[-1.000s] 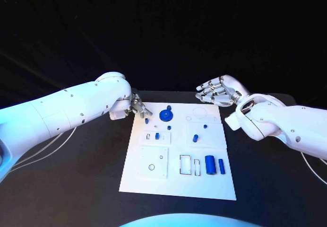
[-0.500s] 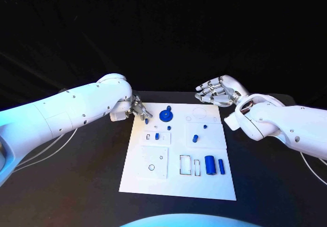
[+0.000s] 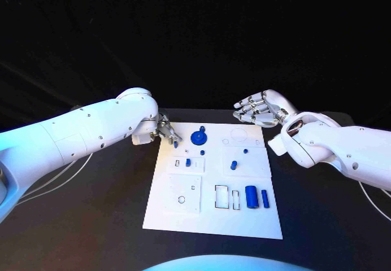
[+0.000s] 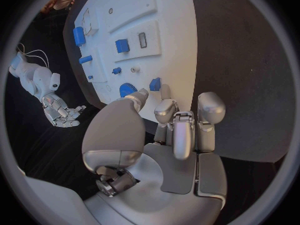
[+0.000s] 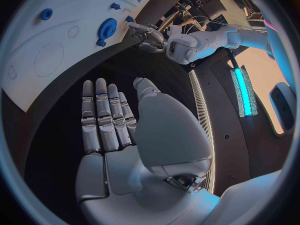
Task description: Assemble the parts on the task board
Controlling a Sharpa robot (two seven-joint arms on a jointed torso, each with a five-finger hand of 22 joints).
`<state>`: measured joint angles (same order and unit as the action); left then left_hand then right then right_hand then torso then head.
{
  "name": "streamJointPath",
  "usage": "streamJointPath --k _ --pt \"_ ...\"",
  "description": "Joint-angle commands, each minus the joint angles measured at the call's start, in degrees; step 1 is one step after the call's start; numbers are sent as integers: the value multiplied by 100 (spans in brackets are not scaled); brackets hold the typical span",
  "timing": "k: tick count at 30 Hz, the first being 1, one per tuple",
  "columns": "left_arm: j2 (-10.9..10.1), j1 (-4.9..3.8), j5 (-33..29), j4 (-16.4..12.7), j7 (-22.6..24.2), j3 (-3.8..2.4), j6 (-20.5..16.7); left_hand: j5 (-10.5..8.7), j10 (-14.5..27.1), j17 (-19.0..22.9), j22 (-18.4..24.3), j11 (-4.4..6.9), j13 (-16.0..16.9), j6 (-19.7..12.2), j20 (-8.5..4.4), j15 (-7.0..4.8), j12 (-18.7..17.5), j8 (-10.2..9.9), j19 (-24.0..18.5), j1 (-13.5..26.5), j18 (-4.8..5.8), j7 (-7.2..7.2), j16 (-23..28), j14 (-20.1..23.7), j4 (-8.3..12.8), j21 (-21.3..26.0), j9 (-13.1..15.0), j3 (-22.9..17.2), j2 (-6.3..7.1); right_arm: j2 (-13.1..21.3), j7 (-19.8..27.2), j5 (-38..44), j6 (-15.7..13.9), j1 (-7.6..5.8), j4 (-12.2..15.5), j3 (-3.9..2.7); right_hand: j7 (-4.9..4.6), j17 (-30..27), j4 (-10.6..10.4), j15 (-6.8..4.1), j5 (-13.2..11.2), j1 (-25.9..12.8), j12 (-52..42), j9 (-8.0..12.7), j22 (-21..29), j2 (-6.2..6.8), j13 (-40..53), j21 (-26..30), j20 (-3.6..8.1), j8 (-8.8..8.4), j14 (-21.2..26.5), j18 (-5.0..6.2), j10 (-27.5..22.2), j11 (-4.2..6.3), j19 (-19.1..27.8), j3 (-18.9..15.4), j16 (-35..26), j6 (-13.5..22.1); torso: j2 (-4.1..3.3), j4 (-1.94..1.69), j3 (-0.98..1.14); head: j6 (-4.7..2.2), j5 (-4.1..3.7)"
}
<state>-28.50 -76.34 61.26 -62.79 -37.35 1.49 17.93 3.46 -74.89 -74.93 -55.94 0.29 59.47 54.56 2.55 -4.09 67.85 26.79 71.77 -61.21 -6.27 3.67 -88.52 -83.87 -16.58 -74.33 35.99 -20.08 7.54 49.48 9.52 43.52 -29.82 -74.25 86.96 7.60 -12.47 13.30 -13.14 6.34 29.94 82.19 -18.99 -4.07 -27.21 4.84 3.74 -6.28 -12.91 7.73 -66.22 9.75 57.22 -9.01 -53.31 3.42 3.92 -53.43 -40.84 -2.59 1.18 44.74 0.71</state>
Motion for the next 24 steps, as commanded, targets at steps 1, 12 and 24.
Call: streamJointPath --k 1,12,24 --pt "21 2 -36 -2 31 0 129 4 19 -1270 -9 15 -3 37 12 42 31 -24 -11 -64 -48 -4 24 -529 4 26 -9 38 8 -8 61 30 16 3 -1 -1 -27 -5 1 35 22 -36 -39 2 6 -10 -8 37 -29 -20 17 66 -39 -12 -11 39 -24 14 -3 0 -1 5 -6" --pt "30 3 -39 1 32 3 135 3 19 -1271 -12 16 -6 52 13 41 37 -32 -10 -143 -48 -5 23 -529 11 25 -31 39 -6 -15 74 4 4 3 -2 -1 -27 -5 1 35 22 -36 -39 2 6 -10 -8 37 -29 -20 17 66 -39 -12 -11 39 -24 14 1 1 0 35 -16" --pt "42 17 -59 0 26 8 156 2 14 -1277 -30 21 -6 76 12 37 51 -47 -2 -319 -45 -10 19 -531 24 17 -71 -6 -102 -19 71 -4 23 4 -4 -1 -26 -8 1 35 24 -40 -42 2 12 -14 -8 41 -29 -19 19 66 -39 -12 -12 45 -23 14 -1 2 -3 31 10"
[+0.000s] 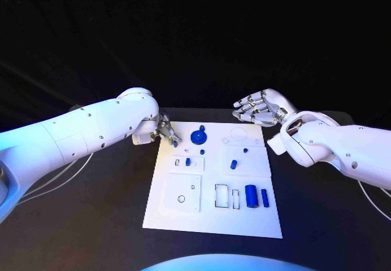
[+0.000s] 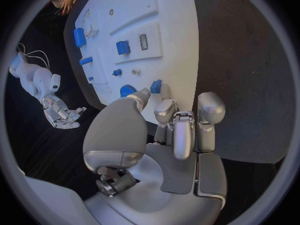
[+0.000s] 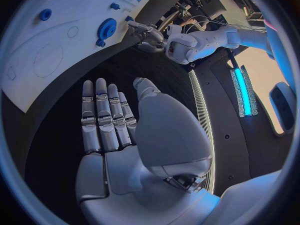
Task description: Assemble the parts on the task board
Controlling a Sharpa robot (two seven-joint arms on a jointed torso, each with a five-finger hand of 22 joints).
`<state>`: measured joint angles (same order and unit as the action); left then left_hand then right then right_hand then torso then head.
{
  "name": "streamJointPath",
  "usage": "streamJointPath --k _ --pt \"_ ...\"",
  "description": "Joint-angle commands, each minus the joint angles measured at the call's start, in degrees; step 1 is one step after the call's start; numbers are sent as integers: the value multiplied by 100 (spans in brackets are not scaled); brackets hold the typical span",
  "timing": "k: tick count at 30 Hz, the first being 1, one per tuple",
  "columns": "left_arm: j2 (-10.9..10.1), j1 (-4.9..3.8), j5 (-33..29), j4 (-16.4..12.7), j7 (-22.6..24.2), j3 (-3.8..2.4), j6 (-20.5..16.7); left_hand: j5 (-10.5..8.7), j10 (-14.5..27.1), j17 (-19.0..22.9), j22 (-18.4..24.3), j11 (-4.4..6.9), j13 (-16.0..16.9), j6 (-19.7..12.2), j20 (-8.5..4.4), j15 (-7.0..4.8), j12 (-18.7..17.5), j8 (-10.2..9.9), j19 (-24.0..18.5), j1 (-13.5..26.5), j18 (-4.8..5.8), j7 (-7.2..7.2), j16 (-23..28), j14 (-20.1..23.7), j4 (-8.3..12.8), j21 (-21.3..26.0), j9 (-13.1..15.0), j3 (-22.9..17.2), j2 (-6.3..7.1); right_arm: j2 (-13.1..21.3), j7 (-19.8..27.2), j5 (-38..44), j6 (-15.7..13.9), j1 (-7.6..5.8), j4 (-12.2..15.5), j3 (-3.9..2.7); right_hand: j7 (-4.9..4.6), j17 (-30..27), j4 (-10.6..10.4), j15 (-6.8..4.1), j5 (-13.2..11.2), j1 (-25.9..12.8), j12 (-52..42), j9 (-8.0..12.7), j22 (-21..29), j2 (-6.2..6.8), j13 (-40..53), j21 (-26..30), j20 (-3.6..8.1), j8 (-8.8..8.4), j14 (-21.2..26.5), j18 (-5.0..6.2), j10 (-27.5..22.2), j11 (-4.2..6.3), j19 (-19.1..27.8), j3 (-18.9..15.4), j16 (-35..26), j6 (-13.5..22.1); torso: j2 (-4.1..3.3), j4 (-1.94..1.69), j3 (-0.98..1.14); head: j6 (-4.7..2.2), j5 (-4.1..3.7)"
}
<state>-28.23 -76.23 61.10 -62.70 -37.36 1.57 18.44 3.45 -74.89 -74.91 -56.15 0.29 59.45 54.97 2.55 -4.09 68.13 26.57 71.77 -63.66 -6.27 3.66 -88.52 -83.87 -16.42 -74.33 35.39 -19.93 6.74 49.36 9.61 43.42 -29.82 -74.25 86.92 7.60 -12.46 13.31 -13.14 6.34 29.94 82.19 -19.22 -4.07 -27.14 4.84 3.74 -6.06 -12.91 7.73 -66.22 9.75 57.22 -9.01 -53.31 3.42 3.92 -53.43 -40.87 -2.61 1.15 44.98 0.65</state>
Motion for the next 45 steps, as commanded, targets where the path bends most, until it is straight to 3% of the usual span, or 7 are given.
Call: streamJointPath --k 1,12,18,26,31,39,45 --pt "15 6 -43 -8 27 0 105 3 14 -1278 -13 23 -5 38 11 35 25 -27 0 -116 -44 -12 19 -531 18 15 -18 -38 -43 -7 62 6 24 3 0 -1 -26 -9 1 35 24 -40 -19 2 5 -14 -8 20 -29 -19 18 65 -39 -12 -12 45 -23 14 1 5 1 11 20" --pt "9 9 -113 -11 22 0 112 7 19 -1281 -34 61 -26 41 -9 6 28 -33 3 -742 -42 -50 17 -533 261 5 -74 -350 -222 -7 64 -1 25 3 -1 -1 -26 -9 1 35 24 -40 -19 2 5 -14 -8 20 -29 -19 18 65 -39 -12 -12 45 -23 14 -1 1 1 19 15" --pt "1 9 -231 -10 26 0 54 10 37 -1278 -32 62 -68 -32 -24 -4 -10 -35 -9 -1237 -43 -38 19 -532 603 7 -90 -844 -326 -9 64 -2 26 3 -4 -1 -27 -12 -4 36 25 -51 -23 2 11 -20 -8 24 -30 -18 19 66 -39 -12 -13 50 -23 12 3 1 -1 19 22" --pt "-152 9 -611 -164 27 -2 -160 13 6 -1300 -53 25 -106 -71 -5 38 -27 77 -7 -1326 -40 6 3 -540 881 -8 -29 -1455 -271 -20 64 -4 31 5 -17 -1 -27 -14 -7 36 26 -57 -24 1 14 -23 -8 26 -31 -18 20 66 -40 -12 -13 52 -22 11 12 -2 -1 14 33" --pt "-429 5 -913 -489 29 -13 -365 11 -13 -1319 -60 27 -110 -71 -2 36 -21 132 -4 -1279 -40 5 -11 -548 949 -14 1 -1606 -218 -19 62 -6 30 7 -24 -1 -27 -14 -7 36 26 -57 -24 1 14 -23 -8 26 -31 -18 20 66 -40 -12 -13 52 -22 11 26 -19 2 17 27" --pt "-995 -2 -1091 -1341 81 -33 -788 11 -20 -1368 -106 49 -203 -66 -15 26 -82 237 29 -1163 -34 -9 -47 -566 1067 -42 53 -1931 -72 -7 67 -20 19 9 -39 -1 -27 -15 -9 36 27 -63 -26 1 17 -25 -8 28 -31 -17 20 66 -40 -13 -14 54 -22 11 48 -39 1 31 22" --pt "-1188 20 -984 -1778 129 -18 -1081 10 -55 -1405 -174 61 -251 -48 -25 7 -111 308 76 -1075 -21 -26 -74 -579 1111 -79 86 -2132 6 -3 67 -27 22 12 -41 -1 -27 -15 -9 36 27 -63 -26 1 17 -25 -8 28 -31 -17 20 66 -40 -13 -14 54 -22 11 41 -40 -4 31 28"
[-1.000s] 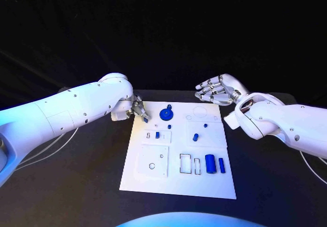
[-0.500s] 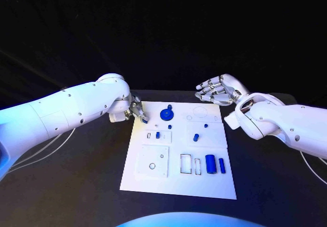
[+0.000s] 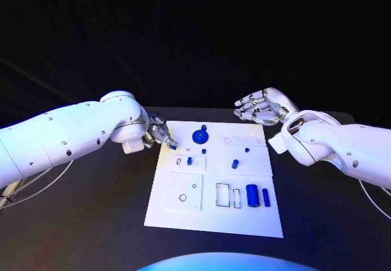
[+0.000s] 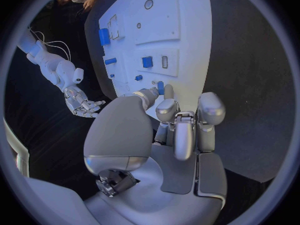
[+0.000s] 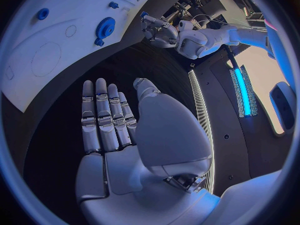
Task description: Assemble the parts on the task board
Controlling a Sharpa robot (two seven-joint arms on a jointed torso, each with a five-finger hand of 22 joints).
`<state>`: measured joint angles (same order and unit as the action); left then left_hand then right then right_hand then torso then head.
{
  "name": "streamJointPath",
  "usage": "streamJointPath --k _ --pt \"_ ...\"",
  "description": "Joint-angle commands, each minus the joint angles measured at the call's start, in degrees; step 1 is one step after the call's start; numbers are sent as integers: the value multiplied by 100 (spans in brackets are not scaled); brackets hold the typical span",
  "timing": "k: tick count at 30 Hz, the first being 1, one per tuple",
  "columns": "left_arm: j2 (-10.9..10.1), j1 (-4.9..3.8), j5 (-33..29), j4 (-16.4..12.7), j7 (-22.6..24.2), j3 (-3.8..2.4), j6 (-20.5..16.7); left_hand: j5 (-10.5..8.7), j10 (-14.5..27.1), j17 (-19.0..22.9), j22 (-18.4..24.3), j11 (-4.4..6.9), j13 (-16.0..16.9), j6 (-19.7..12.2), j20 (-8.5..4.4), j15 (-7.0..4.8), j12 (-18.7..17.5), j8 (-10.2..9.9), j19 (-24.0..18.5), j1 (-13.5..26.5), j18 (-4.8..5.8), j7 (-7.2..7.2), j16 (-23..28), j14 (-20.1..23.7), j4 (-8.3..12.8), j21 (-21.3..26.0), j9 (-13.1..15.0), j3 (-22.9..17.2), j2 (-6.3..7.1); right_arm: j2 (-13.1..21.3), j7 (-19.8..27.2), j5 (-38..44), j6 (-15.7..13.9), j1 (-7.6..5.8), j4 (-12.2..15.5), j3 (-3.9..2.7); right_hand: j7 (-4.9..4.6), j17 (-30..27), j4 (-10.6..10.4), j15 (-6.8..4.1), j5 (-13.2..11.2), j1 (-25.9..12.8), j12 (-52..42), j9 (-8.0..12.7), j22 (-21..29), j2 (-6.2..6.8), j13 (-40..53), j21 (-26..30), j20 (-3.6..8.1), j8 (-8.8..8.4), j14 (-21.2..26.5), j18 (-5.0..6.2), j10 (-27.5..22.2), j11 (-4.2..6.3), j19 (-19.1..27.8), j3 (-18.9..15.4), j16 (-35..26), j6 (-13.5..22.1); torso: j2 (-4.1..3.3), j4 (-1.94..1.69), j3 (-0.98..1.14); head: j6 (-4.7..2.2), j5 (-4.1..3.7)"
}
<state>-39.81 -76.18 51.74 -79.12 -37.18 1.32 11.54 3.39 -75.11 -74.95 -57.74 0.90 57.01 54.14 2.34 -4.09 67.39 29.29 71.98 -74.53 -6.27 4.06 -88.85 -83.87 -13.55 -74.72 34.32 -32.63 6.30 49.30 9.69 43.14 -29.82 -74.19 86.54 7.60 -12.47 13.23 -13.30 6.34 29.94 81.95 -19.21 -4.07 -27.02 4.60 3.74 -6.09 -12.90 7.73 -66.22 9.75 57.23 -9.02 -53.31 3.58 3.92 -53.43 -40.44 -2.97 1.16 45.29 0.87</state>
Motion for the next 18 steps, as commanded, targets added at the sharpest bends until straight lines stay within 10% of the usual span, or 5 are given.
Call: streamJointPath --k 1,18 --pt "-51 28 -2 -199 119 12 -442 15 -40 -1404 -26 3 -11 37 -5 4 -40 46 62 25 -19 -69 -42 -581 830 -46 197 -886 62 3 60 0 22 7 -4 -1 -27 -7 7 36 27 -39 -26 1 5 -1 -8 30 -31 -18 20 66 -41 -12 -14 38 -22 11 -1 -3 -5 1 9" --pt "-52 332 1108 -573 123 111 -576 12 -64 -1412 -85 25 -140 55 -20 -14 -123 140 105 146 -8 -94 -48 -584 858 -80 239 -1082 167 25 50 -2 31 18 12 0 -27 -9 4 37 30 -48 -28 1 10 -2 -8 33 -32 -17 21 67 -43 -12 -15 41 -22 11 -12 14 -1 29 20"
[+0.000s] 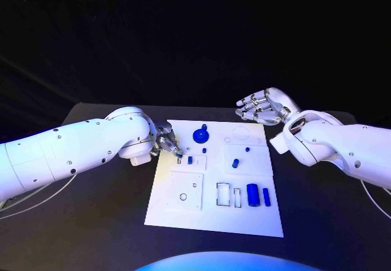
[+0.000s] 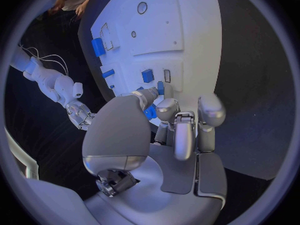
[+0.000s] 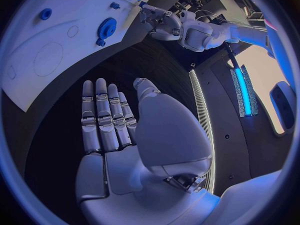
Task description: Assemble the parts on the task board
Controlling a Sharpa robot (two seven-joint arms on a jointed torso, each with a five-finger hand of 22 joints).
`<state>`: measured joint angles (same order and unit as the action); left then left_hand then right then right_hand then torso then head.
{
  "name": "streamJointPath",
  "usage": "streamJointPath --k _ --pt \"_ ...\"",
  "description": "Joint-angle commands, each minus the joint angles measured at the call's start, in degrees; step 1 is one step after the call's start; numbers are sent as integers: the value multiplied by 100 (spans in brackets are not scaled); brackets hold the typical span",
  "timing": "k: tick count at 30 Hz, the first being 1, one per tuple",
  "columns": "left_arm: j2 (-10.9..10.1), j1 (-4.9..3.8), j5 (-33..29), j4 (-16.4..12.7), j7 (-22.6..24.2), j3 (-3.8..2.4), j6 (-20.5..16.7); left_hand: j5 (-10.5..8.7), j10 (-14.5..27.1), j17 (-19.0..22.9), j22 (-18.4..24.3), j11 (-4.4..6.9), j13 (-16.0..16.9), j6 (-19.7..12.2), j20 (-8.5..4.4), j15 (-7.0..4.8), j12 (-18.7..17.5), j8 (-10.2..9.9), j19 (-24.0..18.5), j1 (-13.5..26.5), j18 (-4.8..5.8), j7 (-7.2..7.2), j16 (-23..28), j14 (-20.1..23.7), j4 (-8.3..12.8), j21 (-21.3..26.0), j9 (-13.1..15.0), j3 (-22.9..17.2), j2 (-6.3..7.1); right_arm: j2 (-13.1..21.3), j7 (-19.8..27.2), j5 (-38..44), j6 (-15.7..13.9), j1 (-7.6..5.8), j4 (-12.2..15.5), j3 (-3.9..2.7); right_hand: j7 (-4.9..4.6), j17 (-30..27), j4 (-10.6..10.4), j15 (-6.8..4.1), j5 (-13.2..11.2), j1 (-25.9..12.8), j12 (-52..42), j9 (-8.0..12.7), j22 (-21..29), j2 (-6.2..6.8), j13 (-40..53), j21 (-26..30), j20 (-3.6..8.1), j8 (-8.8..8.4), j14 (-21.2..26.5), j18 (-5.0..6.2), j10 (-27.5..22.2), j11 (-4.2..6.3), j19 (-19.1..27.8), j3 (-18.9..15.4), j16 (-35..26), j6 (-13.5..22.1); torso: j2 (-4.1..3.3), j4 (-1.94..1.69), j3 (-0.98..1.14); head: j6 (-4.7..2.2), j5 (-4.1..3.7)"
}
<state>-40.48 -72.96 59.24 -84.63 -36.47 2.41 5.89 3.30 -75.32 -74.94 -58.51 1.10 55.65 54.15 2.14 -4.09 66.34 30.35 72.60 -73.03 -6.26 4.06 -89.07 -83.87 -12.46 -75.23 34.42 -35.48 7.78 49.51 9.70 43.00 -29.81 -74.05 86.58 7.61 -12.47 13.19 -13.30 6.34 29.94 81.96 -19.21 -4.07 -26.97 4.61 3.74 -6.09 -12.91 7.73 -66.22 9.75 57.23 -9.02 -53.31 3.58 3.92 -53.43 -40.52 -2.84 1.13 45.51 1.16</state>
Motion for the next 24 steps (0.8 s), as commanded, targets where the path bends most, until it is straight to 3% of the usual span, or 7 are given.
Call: streamJointPath --k 1,24 --pt "18 19 391 -25 47 7 24 20 -49 -1414 -19 7 -5 55 -1 -15 -18 42 49 6 -6 -96 -27 -584 748 -34 233 -805 29 6 49 12 30 5 9 -2 -27 -5 3 37 30 -49 -28 1 5 -3 -8 34 -32 -17 21 66 -43 -12 -15 41 -22 11 -4 -2 3 8 -11" --pt "52 63 552 -29 -25 52 610 20 -118 -1416 -57 42 29 99 -14 -37 17 159 73 108 1 -141 -28 -585 746 -54 292 -882 110 20 40 46 47 5 21 -2 -23 -11 24 36 36 -35 -32 2 17 10 -9 42 -33 -17 24 67 -48 -8 -16 54 -21 13 1 -6 0 31 8"
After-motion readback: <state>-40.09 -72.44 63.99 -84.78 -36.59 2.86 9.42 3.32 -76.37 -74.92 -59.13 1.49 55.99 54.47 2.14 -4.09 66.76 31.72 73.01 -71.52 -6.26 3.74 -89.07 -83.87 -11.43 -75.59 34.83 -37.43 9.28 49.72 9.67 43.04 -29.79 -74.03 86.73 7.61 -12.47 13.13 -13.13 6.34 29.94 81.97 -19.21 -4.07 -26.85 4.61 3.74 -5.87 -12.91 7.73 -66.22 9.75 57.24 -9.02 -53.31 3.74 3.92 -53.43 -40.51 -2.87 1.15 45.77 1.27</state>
